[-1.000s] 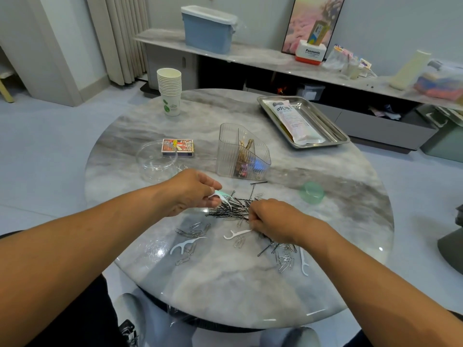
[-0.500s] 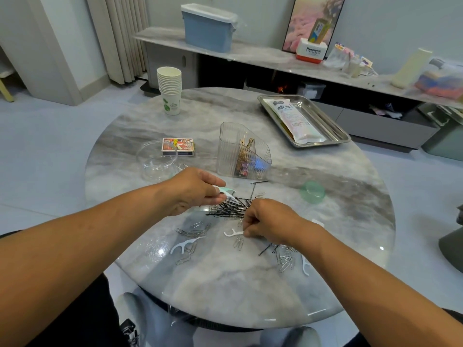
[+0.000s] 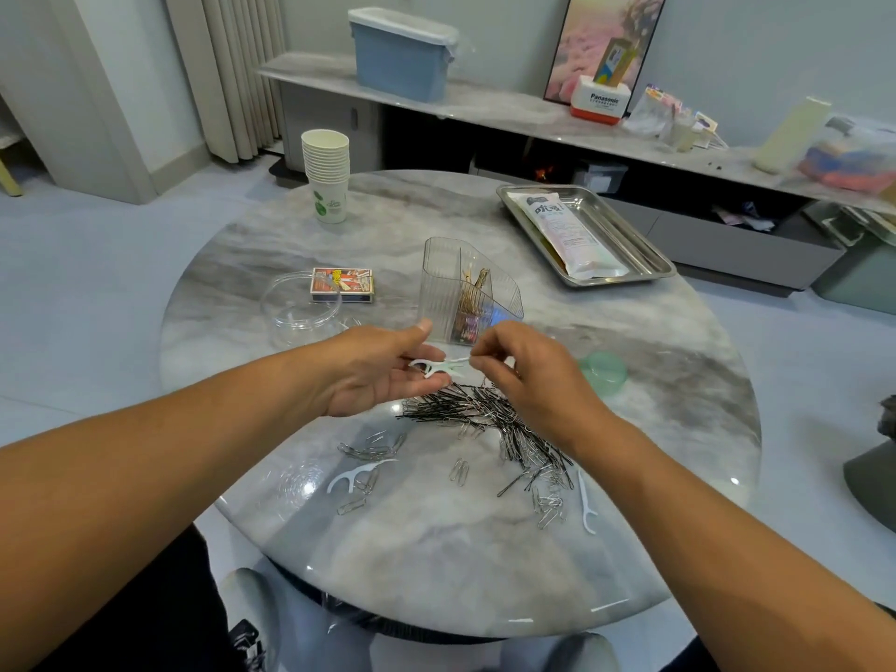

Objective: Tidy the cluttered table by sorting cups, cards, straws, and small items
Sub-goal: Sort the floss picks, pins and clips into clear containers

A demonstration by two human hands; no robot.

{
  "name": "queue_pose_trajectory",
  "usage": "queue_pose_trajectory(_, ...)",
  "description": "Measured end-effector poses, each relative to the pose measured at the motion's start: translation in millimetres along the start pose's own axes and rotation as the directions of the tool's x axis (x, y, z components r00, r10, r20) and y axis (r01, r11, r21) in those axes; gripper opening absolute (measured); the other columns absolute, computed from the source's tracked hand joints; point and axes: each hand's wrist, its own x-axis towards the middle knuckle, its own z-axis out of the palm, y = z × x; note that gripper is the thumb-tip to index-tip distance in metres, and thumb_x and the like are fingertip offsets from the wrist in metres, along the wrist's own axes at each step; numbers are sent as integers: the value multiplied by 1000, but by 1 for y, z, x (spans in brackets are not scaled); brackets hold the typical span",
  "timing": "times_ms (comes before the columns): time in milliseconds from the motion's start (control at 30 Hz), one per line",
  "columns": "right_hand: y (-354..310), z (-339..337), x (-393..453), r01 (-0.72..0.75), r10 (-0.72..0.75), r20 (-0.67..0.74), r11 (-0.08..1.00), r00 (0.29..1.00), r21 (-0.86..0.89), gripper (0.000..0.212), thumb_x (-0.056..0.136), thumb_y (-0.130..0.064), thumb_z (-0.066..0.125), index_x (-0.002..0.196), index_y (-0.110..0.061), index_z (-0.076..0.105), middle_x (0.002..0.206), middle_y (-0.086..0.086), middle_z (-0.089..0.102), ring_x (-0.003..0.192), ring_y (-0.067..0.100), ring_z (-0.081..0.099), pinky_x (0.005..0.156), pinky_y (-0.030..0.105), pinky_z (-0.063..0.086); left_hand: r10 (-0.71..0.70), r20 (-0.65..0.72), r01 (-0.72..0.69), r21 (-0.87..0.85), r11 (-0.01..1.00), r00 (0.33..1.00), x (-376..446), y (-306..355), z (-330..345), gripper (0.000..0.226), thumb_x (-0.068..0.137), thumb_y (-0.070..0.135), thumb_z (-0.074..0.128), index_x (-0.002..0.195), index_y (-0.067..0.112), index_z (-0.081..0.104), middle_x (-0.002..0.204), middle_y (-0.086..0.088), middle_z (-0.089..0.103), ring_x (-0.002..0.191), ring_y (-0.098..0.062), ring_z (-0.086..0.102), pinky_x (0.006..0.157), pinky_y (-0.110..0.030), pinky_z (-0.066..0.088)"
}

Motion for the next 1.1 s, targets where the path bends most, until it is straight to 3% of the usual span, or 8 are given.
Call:
queue_pose_trajectory(100, 4, 15, 0, 160, -166, -100, 985, 981, -65, 3, 92, -17, 71, 92, -15, 68, 84, -13, 59, 79, 0, 48, 75, 16, 36, 23, 75, -22, -11, 1000, 997, -4, 0, 3, 35, 98, 15, 61, 120, -11, 61, 129, -26, 59, 94, -24, 72, 74, -25, 62)
queue_pose_trajectory(200, 7, 19, 1, 203, -213, -153, 976, 965, -82, 6, 88, -24, 75, 91, -20, 72, 91, -11, 67, 91, 10, 59, 83, 34, 44, 41, 108, -43, 16, 999, 993, -6, -2, 2, 29, 95, -4, 58, 123, -11, 61, 119, -25, 67, 86, -19, 73, 77, -24, 61)
queue_pose_trajectory(300, 3, 17, 1, -4, 31, -157, 986, 987, 169, 19, 89, -29, 78, 106, -21, 76, 107, -8, 66, 100, 6, 62, 87, 23, 49, 66, 103, -67, -1, 998, 992, -6, 0, 0, 25, 94, -10, 56, 118, -10, 63, 106, -23, 71, 84, -20, 75, 73, -23, 61)
queue_pose_trajectory(400, -3, 16, 5, -329, 351, 80, 740, 933, 587, 21, 90, -26, 77, 110, -18, 74, 94, 0, 74, 81, 14, 72, 71, 29, 57, 123, 96, -122, -17, 992, 988, -5, 4, -1, 22, 94, -11, 56, 114, -9, 64, 102, -22, 72, 86, -22, 75, 70, -22, 61)
queue_pose_trajectory(600, -18, 12, 9, -439, 488, 254, 313, 835, 842, 11, 89, -5, 74, 96, 3, 74, 78, 16, 74, 66, 18, 71, 63, 22, 59, 281, 105, -297, 209, 932, 954, -9, 1, 2, 21, 93, -7, 62, 113, -8, 66, 104, -22, 72, 89, -20, 75, 74, -20, 60)
queue_pose_trajectory(767, -17, 8, 15, -469, 554, 281, 232, 784, 852, 8, 86, 1, 76, 92, 5, 73, 78, 18, 74, 67, 20, 73, 62, 21, 60, 479, 134, -463, 569, 679, 867, -14, 11, 0, 17, 87, 13, 76, 103, 7, 71, 98, -13, 75, 86, -15, 69, 81, -31, 60)
queue_pose_trajectory(933, -11, -1, 16, -457, 606, 240, 230, 758, 859, 4, 86, 4, 75, 89, 5, 73, 79, 20, 74, 66, 20, 73, 63, 22, 61, 717, 32, -391, 854, 343, 697, -21, 40, -19, 64, 66, 45, 88, 123, 28, 64, 111, 8, 65, 101, -12, 60, 88, -31, 52)
queue_pose_trajectory(1100, -7, 0, 13, -482, 618, 230, 278, 752, 831, 2, 87, 3, 74, 88, 4, 73, 79, 19, 74, 66, 19, 73, 63, 22, 62, 447, -32, -91, 964, 250, 894, -23, 46, -43, 107, 55, 44, 95, 146, 26, 43, 145, -4, 49, 130, -24, 48, 108, -38, 42)
